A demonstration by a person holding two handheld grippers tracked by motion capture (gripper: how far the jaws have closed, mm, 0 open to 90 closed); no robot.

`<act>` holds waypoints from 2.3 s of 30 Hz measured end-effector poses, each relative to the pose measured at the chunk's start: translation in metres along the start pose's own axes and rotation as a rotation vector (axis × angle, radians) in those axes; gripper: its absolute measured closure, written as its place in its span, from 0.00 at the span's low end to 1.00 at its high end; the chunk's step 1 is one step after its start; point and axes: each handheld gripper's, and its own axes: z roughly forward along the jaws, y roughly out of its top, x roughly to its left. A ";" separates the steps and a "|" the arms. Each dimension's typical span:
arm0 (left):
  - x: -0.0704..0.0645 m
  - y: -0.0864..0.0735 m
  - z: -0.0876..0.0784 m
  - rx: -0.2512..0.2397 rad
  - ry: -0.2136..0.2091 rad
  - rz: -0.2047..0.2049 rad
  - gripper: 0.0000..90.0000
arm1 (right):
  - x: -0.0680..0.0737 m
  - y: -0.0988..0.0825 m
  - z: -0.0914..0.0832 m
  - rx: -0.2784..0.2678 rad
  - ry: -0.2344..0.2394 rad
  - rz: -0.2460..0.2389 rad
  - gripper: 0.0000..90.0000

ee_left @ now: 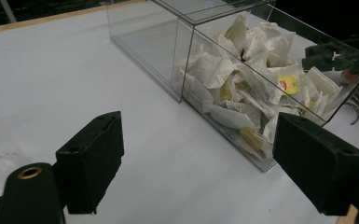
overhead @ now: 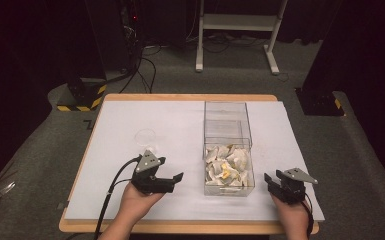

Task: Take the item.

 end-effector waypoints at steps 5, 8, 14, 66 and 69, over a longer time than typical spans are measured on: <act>-0.004 0.003 0.002 0.001 -0.014 0.002 0.19 | 0.000 0.000 0.000 0.000 0.006 0.001 0.57; -0.006 0.004 0.003 -0.005 -0.018 0.004 0.19 | -0.001 0.000 0.000 0.001 0.006 0.002 0.57; -0.015 0.010 0.009 -0.005 -0.037 0.024 0.19 | 0.000 0.000 0.000 0.004 0.004 -0.001 0.57; -0.051 0.056 0.107 0.111 -0.118 0.119 0.73 | -0.004 0.000 0.000 -0.008 0.032 0.016 0.56; -0.051 0.056 0.109 0.119 -0.099 0.119 0.75 | -0.004 0.000 0.000 -0.007 0.033 0.021 0.56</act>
